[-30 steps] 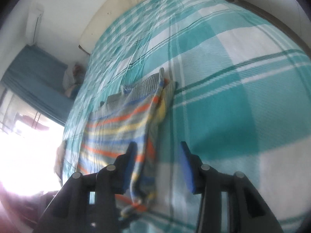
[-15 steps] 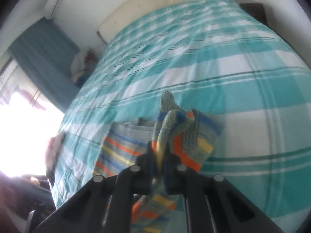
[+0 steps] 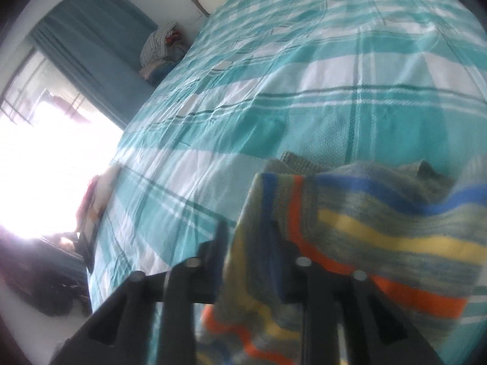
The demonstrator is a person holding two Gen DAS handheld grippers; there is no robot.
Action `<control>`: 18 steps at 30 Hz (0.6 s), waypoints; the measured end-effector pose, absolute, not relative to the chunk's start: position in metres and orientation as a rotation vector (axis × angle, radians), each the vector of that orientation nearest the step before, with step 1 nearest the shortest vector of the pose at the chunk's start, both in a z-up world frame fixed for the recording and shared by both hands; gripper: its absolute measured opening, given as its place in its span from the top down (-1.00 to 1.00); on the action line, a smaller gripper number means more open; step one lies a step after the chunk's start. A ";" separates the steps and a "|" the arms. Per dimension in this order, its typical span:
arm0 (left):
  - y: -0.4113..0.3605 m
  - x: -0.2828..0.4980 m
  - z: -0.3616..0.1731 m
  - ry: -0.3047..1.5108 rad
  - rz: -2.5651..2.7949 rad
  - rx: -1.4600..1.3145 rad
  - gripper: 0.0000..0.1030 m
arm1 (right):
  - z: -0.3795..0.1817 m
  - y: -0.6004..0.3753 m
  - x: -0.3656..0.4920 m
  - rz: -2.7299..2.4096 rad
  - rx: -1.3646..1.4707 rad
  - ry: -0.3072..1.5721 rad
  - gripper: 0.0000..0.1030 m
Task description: Fold small clothes
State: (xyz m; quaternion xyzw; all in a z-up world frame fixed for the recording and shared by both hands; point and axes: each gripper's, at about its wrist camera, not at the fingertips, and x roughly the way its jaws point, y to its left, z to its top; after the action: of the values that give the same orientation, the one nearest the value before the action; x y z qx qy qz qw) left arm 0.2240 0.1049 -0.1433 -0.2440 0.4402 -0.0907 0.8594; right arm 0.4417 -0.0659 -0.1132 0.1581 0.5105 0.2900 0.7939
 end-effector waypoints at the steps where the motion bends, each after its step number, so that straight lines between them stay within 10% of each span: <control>1: 0.112 0.220 -0.142 0.917 -0.189 -0.520 0.17 | -0.109 -0.074 0.437 0.636 0.374 1.066 0.16; 4: 0.122 0.212 -0.133 0.866 -0.184 -0.532 -0.17 | -0.085 -0.097 0.416 0.638 0.339 0.998 0.16; 18: 0.110 0.235 -0.140 0.982 -0.123 -0.342 -0.41 | -0.116 -0.152 0.234 0.503 -0.170 1.042 0.11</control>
State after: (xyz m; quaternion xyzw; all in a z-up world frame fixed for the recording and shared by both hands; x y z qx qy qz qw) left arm 0.2348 0.1097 -0.1402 -0.1634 0.4688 -0.0588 0.8661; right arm 0.2341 -0.1521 -0.1162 -0.0801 0.4918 0.2372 0.8339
